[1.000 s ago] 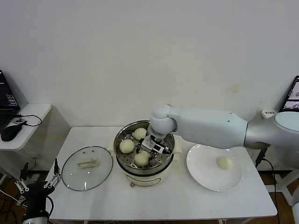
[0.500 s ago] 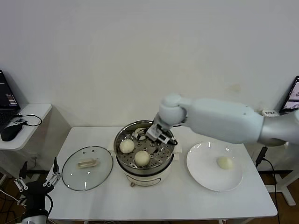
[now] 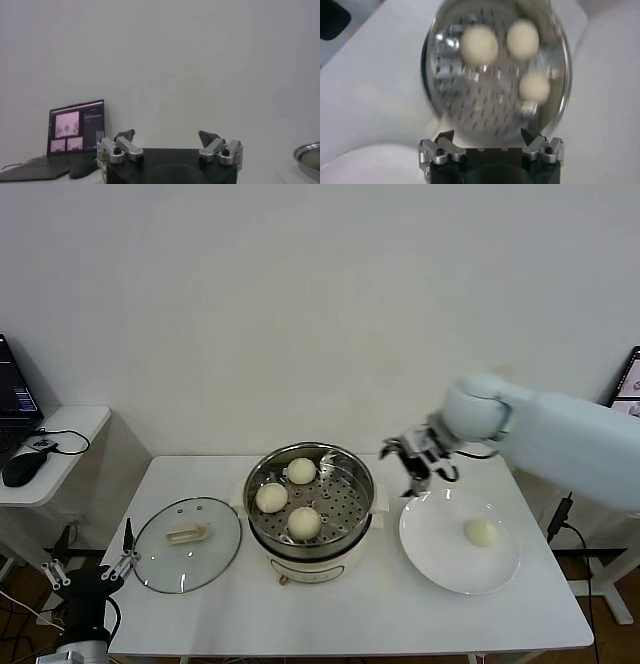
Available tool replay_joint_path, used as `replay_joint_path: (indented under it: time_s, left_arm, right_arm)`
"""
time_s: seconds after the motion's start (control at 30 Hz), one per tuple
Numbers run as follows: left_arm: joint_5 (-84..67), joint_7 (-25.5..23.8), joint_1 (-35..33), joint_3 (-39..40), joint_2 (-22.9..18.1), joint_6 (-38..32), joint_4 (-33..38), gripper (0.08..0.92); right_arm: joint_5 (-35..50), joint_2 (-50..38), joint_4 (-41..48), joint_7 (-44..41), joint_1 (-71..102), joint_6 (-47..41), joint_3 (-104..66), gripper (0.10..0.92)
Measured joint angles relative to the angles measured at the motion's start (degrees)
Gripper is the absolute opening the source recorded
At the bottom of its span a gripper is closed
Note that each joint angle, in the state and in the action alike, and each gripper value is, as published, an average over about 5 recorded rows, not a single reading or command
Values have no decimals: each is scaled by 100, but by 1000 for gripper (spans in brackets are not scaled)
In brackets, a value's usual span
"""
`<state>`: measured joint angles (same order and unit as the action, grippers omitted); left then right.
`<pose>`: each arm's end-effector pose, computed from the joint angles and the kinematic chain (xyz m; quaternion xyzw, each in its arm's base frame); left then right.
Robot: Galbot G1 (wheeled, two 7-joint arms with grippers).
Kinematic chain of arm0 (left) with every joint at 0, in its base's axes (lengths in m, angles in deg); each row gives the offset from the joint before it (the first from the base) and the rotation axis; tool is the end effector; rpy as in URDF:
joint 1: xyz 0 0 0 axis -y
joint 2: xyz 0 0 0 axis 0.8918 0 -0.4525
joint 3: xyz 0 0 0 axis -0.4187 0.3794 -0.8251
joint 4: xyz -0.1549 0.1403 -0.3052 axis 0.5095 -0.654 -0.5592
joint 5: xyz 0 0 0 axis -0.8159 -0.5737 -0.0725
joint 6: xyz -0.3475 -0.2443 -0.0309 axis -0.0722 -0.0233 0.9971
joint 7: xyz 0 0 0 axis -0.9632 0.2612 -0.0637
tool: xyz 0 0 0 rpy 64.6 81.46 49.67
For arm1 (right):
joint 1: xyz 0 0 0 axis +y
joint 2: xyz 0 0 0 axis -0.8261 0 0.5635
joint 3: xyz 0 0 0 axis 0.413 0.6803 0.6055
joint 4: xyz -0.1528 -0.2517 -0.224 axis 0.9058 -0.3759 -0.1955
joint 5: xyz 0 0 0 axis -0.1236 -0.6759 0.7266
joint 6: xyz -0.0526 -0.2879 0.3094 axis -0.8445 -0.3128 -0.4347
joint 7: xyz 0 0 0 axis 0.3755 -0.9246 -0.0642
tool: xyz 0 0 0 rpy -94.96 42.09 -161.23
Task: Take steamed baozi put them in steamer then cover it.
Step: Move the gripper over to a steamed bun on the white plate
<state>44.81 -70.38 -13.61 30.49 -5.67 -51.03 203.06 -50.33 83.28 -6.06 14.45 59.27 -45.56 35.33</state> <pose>0.1941 0.1235 -0.3011 -0.1296 0.9841 0.0985 0.0706 0.5491 -0.0365 -0.0675 0.5344 -0.5151 0.6210 0.2517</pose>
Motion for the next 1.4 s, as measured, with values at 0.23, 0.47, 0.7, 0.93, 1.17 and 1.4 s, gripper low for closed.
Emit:
replay_joint_path:
  time_s: [0.23, 0.47, 0.7, 0.93, 1.17, 1.4]
  left_arm:
    - [38, -4, -17, 41, -17, 9, 44, 823]
    - [112, -7, -86, 47, -61, 46, 103, 823]
    - [126, -6, -165, -8, -88, 42, 113, 823]
    - [122, -3, -201, -76, -97, 38, 113, 823]
    - [117, -3, -189, -97, -114, 38, 76, 823]
    - [111, -4, -171, -102, -119, 38, 35, 823]
  right_arm:
    - [-447, -580, 293, -106, 933, 176, -742, 823]
    - [-969, -712, 812, -205, 2077, 439, -1713, 823]
    - [-1486, -588, 1343, -196, 2893, 646, -2427, 823]
    - [-1860, -298, 1812, -179, 3379, 757, -2827, 823]
    - [-2149, -12, 2184, -142, 3622, 843, -3055, 823]
    - [-2373, 181, 2449, -128, 3787, 873, -3200, 823]
